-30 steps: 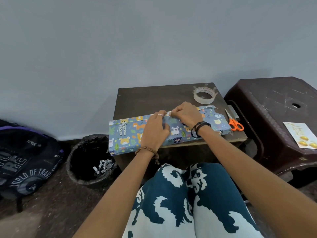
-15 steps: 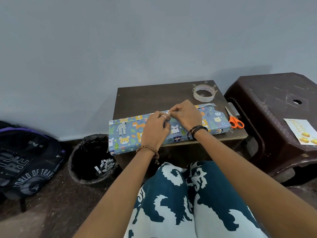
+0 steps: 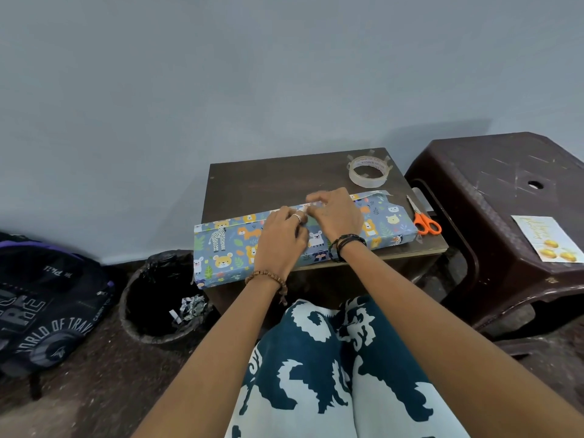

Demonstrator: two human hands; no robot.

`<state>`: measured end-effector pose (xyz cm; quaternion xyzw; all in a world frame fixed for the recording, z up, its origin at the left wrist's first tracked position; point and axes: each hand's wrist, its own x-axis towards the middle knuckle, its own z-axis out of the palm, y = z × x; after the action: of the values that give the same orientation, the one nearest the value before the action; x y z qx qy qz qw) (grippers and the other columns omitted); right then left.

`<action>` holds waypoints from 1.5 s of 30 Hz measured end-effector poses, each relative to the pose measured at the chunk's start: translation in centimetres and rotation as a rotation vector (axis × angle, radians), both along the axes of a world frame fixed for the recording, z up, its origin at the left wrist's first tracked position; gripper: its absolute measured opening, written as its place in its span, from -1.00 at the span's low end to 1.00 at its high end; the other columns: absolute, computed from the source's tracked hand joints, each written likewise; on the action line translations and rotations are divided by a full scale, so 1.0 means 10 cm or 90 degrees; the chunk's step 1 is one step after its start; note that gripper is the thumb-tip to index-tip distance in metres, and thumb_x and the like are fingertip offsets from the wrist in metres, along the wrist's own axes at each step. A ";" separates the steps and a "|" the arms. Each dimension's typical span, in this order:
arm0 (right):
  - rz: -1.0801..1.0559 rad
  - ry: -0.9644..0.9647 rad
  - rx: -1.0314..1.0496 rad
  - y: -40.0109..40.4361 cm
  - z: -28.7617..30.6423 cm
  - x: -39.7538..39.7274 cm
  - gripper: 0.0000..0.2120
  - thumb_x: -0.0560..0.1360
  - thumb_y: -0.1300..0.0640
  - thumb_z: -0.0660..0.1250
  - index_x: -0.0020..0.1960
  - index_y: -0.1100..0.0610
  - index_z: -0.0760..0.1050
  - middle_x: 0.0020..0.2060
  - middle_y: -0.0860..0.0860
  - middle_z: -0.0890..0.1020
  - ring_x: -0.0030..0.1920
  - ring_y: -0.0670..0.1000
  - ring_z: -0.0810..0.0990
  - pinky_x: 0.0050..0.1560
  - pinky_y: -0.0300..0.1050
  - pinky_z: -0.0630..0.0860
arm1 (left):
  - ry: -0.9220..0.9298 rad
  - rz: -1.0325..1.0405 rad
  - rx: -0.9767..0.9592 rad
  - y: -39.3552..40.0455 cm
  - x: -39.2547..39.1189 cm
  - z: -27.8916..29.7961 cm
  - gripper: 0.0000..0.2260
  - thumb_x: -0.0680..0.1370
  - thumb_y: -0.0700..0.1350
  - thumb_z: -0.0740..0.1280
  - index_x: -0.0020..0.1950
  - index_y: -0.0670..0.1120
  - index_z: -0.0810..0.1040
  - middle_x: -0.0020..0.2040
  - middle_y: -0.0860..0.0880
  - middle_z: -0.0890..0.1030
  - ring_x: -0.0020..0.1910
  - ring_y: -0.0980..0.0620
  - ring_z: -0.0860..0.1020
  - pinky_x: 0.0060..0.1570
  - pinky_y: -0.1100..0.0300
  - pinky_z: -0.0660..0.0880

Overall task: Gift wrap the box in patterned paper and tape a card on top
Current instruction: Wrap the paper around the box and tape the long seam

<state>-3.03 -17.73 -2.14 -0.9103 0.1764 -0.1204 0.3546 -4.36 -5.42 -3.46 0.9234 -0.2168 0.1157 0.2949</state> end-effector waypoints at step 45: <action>-0.102 -0.212 0.213 -0.68 0.10 -0.68 -0.74 0.50 0.37 0.22 0.14 0.19 0.52 0.12 0.04 0.58 0.13 -0.03 0.52 0.12 -0.24 0.43 | 0.098 -0.230 0.646 -0.48 0.36 0.66 0.10 0.28 0.18 0.49 0.51 0.08 -0.27 0.49 -0.18 0.03 0.47 -0.17 0.07 0.35 -0.33 0.10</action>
<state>-9.81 -24.56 -1.15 -0.7896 0.2049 -0.2659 0.5137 -0.80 -10.22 3.14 0.9037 -0.3782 -0.1237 -0.1579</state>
